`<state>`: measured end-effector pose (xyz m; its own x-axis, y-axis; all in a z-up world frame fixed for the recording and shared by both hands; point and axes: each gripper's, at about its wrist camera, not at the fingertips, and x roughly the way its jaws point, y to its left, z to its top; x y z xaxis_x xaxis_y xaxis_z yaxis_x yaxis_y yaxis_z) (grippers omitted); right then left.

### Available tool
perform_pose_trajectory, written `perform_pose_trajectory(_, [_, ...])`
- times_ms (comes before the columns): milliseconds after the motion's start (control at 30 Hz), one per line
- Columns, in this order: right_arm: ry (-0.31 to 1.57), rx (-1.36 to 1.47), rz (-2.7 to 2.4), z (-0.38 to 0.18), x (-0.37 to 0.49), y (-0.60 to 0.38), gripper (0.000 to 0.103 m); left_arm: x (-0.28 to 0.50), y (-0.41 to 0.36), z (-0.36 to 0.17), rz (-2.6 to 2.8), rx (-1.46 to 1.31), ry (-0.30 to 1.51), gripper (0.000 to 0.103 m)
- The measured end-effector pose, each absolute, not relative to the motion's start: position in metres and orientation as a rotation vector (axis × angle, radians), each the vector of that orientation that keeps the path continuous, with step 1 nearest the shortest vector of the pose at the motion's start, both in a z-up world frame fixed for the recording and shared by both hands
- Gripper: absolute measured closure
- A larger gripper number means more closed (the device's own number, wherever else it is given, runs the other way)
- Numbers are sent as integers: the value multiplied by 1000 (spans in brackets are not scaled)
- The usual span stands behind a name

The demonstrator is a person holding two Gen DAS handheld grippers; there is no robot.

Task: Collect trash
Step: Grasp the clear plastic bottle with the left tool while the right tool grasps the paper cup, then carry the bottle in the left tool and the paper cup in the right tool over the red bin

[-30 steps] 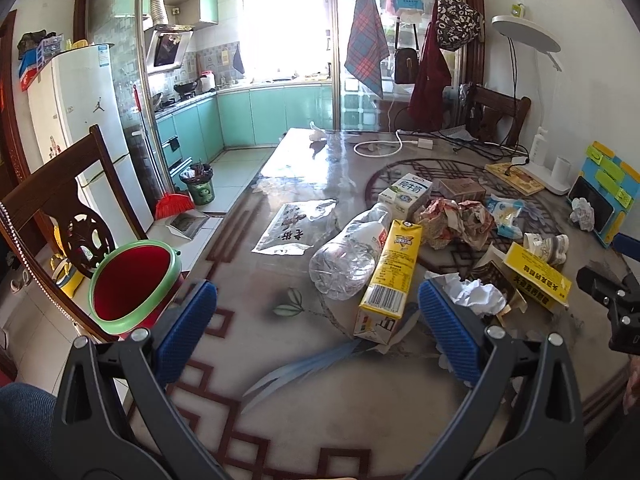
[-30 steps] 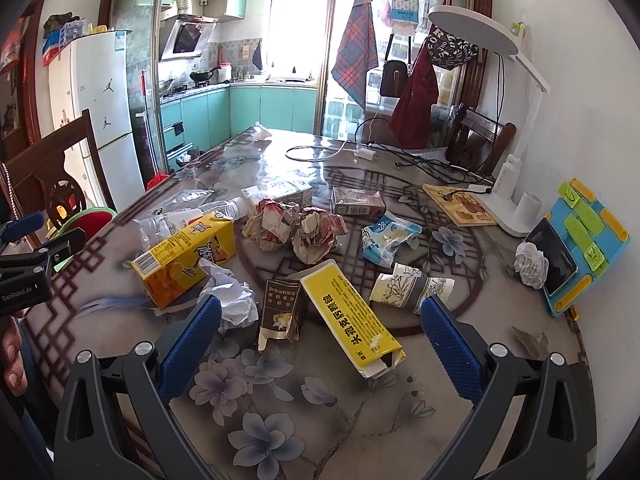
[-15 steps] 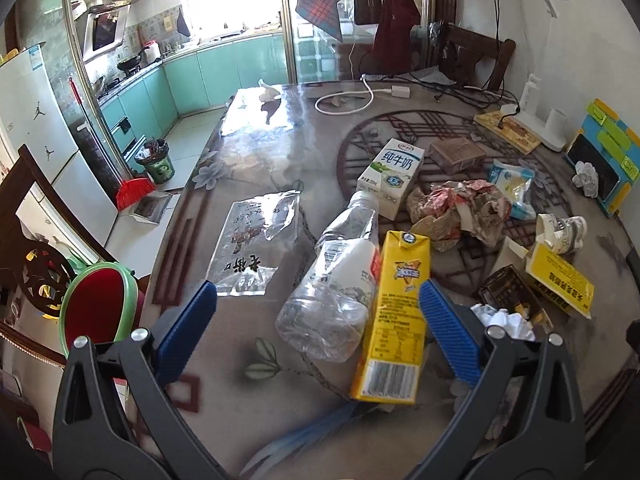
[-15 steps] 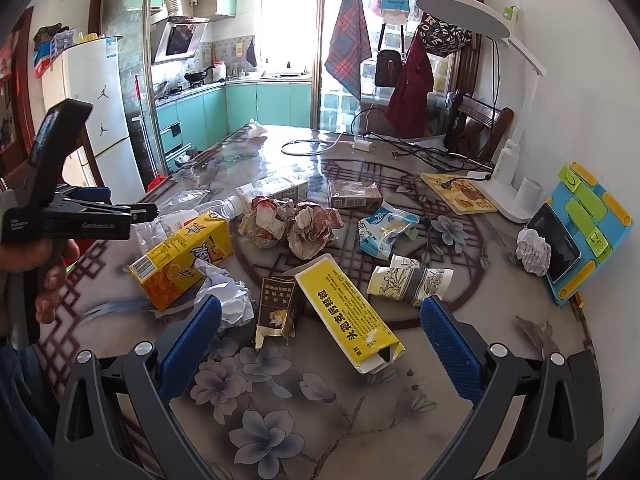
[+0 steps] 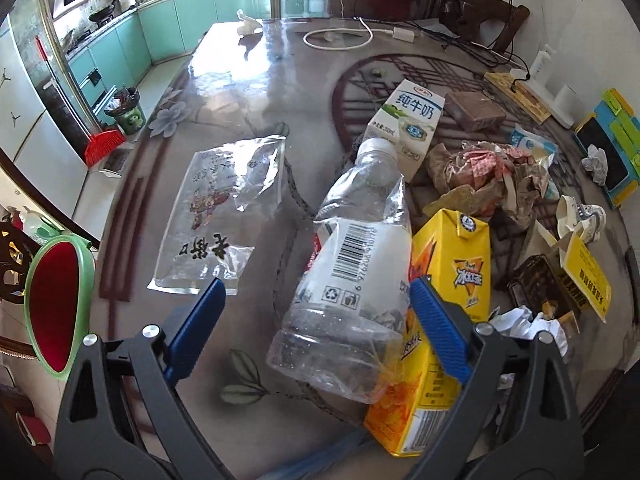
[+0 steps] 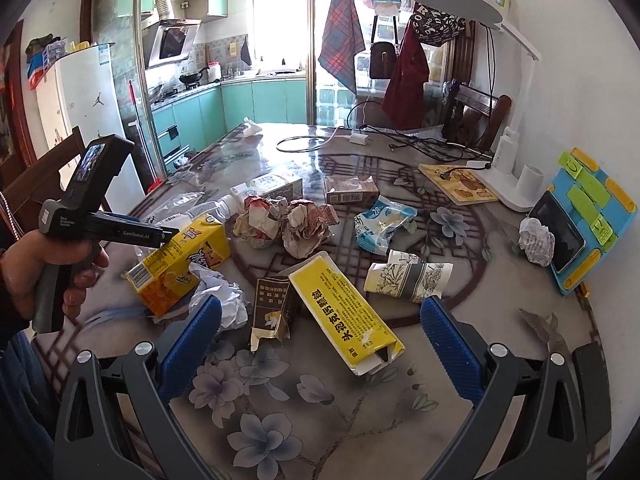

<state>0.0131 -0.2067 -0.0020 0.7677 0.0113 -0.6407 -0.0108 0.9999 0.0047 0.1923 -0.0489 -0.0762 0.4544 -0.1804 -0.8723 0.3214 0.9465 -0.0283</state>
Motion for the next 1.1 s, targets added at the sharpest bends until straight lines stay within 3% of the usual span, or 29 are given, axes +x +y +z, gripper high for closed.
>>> perform_pose_trajectory(433, [700, 14, -8, -2, 16, -213, 6, 230, -61, -101, -394, 60, 1188, 15])
perform_pose_trajectory(467, [700, 15, -9, -2, 16, -214, 6, 230, -62, -100, -395, 69, 1181, 22])
perform_pose_trajectory(500, [700, 14, -10, -2, 17, -214, 6, 230, -64, -101, -392, 83, 1186, 36])
perform_pose_trajectory(633, [705, 12, -7, -3, 18, -215, 6, 230, -64, -104, -408, 81, 1203, 49])
perform_pose_trajectory(800, [702, 12, -30, -2, 20, -225, 6, 225, -56, -96, -418, 69, 1195, 50])
perform_pose_trajectory(1100, [781, 54, -107, -7, 60, -279, 6, 182, -35, -22, -413, 76, 996, 50])
